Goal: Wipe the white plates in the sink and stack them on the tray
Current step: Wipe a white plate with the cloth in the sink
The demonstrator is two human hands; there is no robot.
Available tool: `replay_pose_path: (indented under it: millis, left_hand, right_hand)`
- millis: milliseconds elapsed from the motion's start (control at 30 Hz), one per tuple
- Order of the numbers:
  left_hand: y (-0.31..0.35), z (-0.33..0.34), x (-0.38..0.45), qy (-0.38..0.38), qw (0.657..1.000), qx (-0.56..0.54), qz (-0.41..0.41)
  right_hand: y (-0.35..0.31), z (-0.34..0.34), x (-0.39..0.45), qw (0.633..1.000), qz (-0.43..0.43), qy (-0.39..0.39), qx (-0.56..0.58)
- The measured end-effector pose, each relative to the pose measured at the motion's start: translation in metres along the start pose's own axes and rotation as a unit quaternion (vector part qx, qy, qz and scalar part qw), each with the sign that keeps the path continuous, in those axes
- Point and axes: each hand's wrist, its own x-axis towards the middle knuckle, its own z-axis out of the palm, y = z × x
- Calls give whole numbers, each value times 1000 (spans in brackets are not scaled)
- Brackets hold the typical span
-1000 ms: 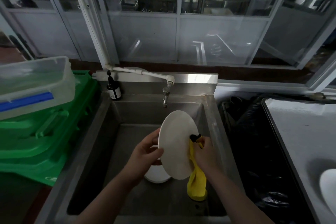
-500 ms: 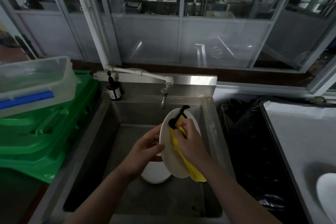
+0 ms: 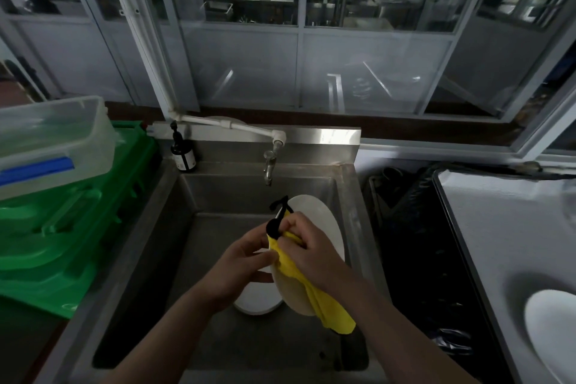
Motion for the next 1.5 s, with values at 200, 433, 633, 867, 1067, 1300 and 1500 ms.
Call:
replay_pose_path:
  millis: [200, 433, 633, 867, 1067, 1300, 1500]
  left_hand:
    - [0, 6, 4, 26, 999, 3, 26]
    - [0, 6, 4, 53, 998, -4, 43]
    - [5, 0, 4, 70, 997, 0, 40]
    - [4, 4, 9, 76, 997, 19, 26]
    - [4, 9, 10, 59, 998, 23, 21]
    - [11, 6, 12, 53, 998, 16, 22]
    - [17, 2, 12, 26, 999, 27, 13]
  right_hand:
    - [16, -9, 7, 994, 22, 93, -59]
    - [42, -26, 8, 986, 78, 126, -78]
    - [60, -33, -1, 970, 126, 162, -131]
    - [77, -28, -11, 960, 188, 201, -54]
    - [62, -19, -2, 965, 177, 192, -15]
    - [28, -9, 10, 984, 106, 140, 6]
    - [13, -1, 16, 989, 91, 95, 72]
